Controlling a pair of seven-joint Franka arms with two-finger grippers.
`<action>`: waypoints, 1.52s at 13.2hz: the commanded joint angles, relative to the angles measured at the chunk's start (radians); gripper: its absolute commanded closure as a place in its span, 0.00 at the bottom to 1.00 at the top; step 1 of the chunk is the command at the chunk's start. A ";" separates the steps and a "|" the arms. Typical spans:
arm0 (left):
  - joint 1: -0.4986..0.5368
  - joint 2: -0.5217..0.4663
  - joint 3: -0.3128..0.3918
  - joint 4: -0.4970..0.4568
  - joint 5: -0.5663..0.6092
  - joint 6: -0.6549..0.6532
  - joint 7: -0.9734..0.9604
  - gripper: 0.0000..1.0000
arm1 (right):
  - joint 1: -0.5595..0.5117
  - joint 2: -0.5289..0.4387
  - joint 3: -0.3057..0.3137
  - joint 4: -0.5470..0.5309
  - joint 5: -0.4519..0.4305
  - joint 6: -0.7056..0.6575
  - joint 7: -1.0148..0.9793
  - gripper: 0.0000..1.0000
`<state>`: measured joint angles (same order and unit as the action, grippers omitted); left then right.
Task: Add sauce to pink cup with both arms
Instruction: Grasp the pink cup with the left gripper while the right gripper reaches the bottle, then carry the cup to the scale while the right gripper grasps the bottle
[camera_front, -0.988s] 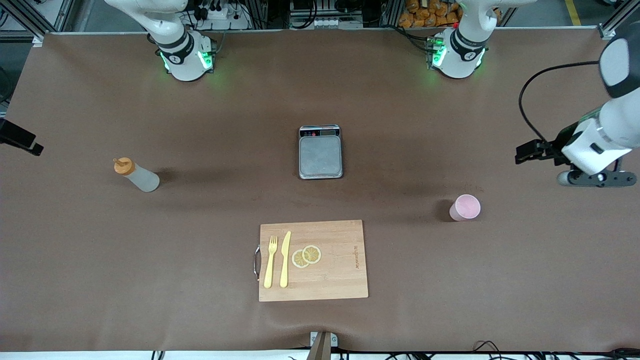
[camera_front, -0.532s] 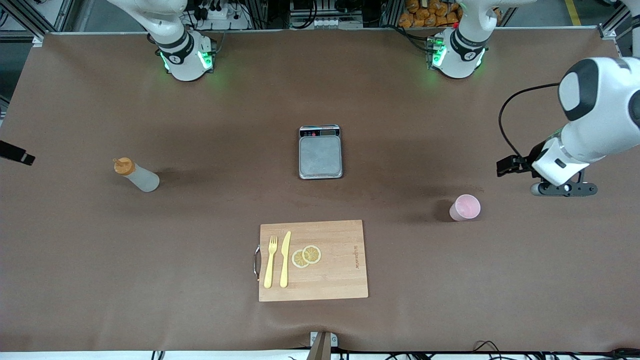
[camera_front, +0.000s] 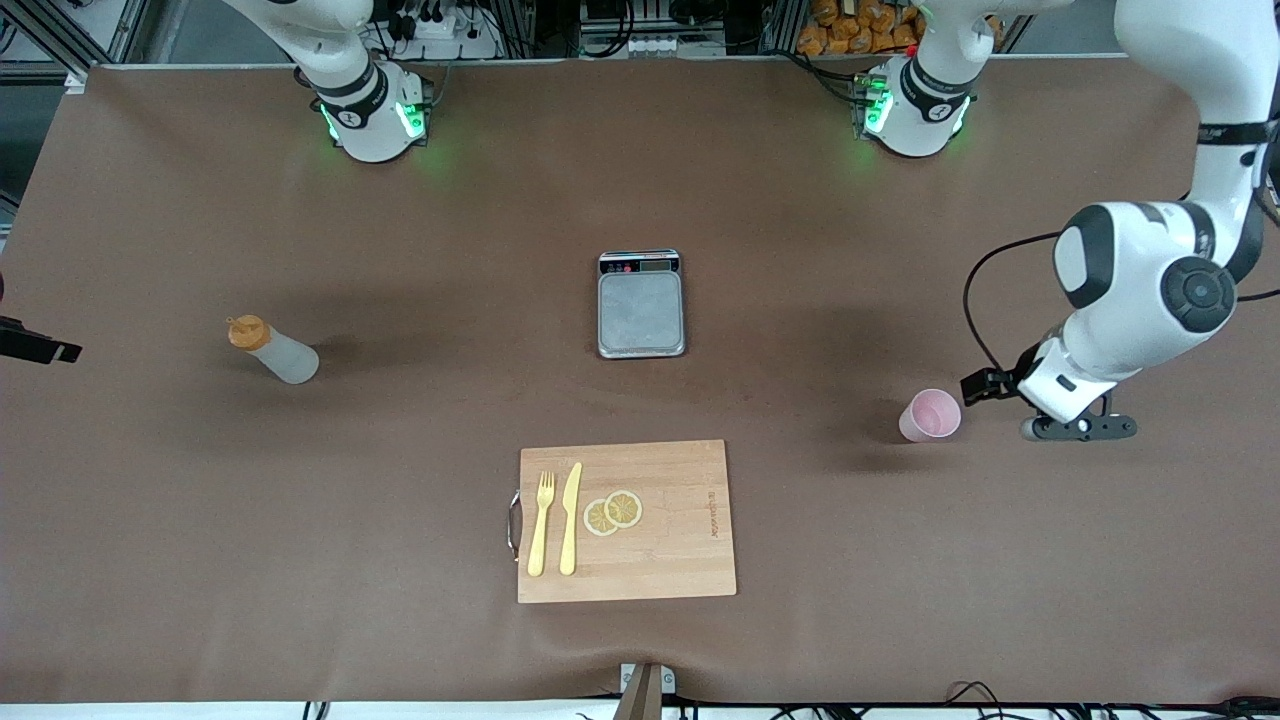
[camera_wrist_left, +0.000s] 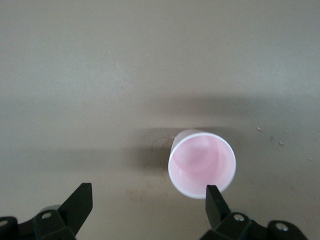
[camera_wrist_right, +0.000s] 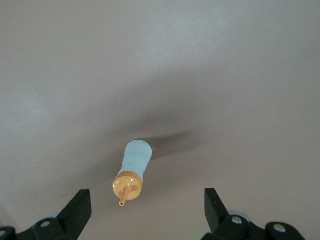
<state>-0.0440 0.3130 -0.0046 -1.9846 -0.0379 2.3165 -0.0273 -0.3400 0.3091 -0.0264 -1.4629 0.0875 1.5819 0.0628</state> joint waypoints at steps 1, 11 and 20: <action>-0.005 0.049 0.000 0.024 -0.023 0.029 -0.013 0.00 | -0.074 0.057 0.016 0.015 0.083 -0.025 0.070 0.00; -0.007 0.133 -0.002 0.018 -0.025 0.066 -0.023 0.28 | -0.149 0.293 0.016 0.012 0.254 -0.154 0.368 0.00; -0.054 0.101 -0.095 0.024 -0.027 0.014 -0.247 1.00 | -0.182 0.418 0.017 -0.017 0.374 -0.180 0.460 0.00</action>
<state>-0.0862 0.4462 -0.0516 -1.9658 -0.0404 2.3686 -0.2101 -0.5002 0.7125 -0.0265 -1.4777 0.4330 1.4154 0.5018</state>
